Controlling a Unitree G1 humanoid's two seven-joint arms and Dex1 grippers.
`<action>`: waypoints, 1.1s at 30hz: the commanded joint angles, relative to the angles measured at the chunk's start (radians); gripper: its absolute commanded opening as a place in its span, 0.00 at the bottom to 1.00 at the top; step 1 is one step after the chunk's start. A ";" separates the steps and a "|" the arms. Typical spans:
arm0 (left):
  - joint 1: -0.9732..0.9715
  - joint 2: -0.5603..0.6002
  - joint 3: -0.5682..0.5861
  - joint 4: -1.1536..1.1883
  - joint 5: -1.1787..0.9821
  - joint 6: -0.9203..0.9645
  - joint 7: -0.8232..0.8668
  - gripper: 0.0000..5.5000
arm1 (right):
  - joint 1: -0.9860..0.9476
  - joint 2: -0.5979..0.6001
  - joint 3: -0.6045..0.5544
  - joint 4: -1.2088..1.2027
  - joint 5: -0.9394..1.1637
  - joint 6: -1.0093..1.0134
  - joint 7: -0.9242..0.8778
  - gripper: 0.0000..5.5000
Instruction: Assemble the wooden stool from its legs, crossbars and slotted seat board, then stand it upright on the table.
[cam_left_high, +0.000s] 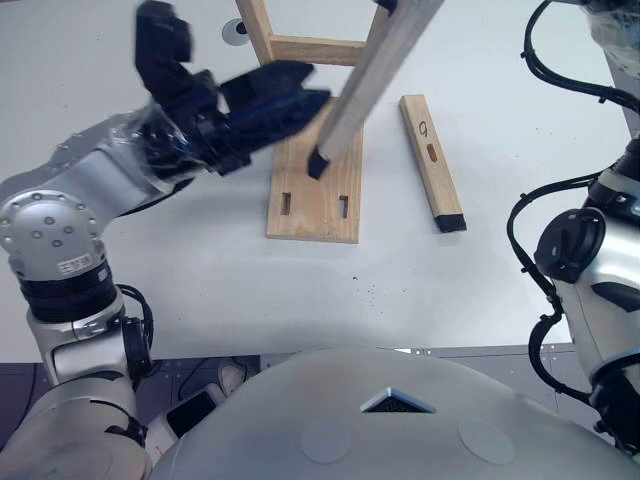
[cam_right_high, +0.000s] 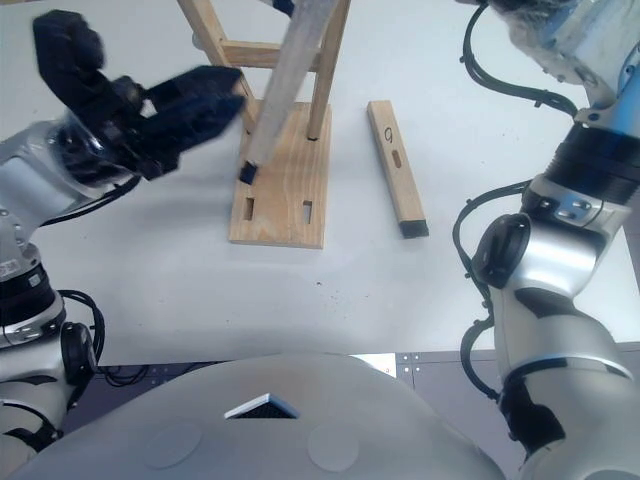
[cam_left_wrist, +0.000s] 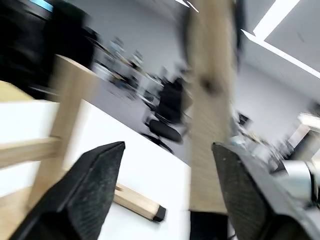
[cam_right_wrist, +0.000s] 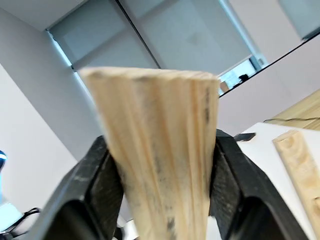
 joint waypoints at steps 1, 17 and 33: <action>0.059 0.061 0.073 0.028 0.007 0.015 0.039 0.70 | 0.115 -0.020 0.018 -0.165 -0.095 -0.109 0.013 0.38; -0.154 0.214 0.030 0.422 0.179 0.135 -0.086 0.98 | 0.630 0.134 0.254 -0.520 -0.475 -0.606 0.096 0.37; -0.078 0.146 0.114 0.356 0.257 0.192 -0.111 0.98 | 0.607 -0.254 0.469 -0.321 -0.695 -0.658 0.459 0.37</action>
